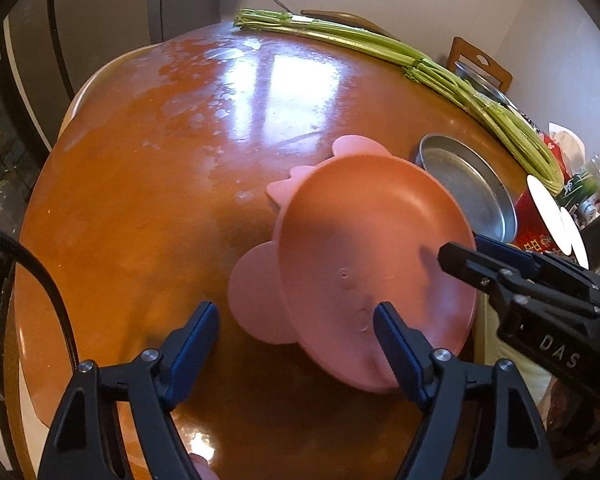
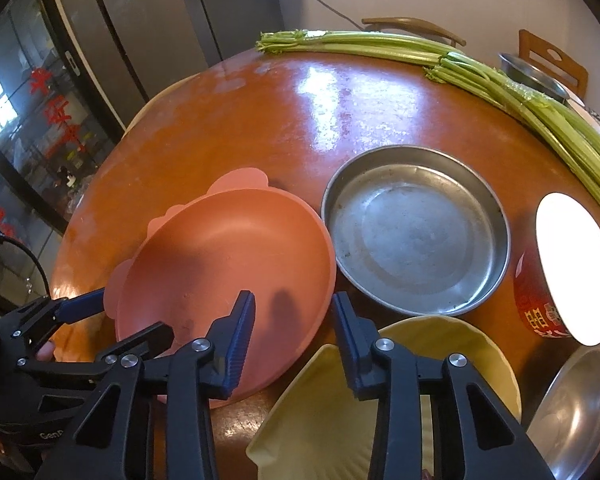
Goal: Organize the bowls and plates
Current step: 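Reach the left tool to the pink bear plate and grasp its rim, then lift the pink plate with the left tool and set it down on open table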
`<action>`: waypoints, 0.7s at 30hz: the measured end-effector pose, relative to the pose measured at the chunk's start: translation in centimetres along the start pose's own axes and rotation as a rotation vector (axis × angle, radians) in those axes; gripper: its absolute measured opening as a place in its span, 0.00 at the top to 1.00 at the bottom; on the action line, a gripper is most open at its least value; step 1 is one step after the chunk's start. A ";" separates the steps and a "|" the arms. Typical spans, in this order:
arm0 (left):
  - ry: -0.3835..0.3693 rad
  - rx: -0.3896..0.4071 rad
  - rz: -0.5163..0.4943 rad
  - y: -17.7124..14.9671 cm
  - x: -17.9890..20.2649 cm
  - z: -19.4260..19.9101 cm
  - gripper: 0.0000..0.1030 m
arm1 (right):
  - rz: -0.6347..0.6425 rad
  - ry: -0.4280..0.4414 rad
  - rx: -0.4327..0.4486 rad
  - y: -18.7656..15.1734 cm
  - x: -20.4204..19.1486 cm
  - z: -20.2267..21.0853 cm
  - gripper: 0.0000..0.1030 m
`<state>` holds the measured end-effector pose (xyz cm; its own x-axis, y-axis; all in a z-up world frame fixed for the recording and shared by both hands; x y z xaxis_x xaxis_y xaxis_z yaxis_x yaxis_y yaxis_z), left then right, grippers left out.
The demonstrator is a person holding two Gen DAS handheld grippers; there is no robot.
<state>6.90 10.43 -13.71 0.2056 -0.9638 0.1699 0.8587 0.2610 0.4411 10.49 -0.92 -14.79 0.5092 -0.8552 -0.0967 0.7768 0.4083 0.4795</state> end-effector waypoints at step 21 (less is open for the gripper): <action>0.083 0.085 -0.011 3.8 -3.7 1.8 0.32 | 0.091 0.037 0.057 2.0 -4.3 0.8 0.61</action>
<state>8.58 15.08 -11.07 0.2381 -0.9668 0.0928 0.8189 0.2512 0.5161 9.56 3.35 -12.71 0.5906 -0.8028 -0.0818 0.7051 0.4641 0.5362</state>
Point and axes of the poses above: each gripper's, at about its wrist camera, not at the fingertips, and z roughly against the way its jaws point, x to its right, y to its top, the point moved 9 cm from there along -z, roughly the way its jaws point, and after that the axes turned 1 degree about z, right-handed, at the moved point
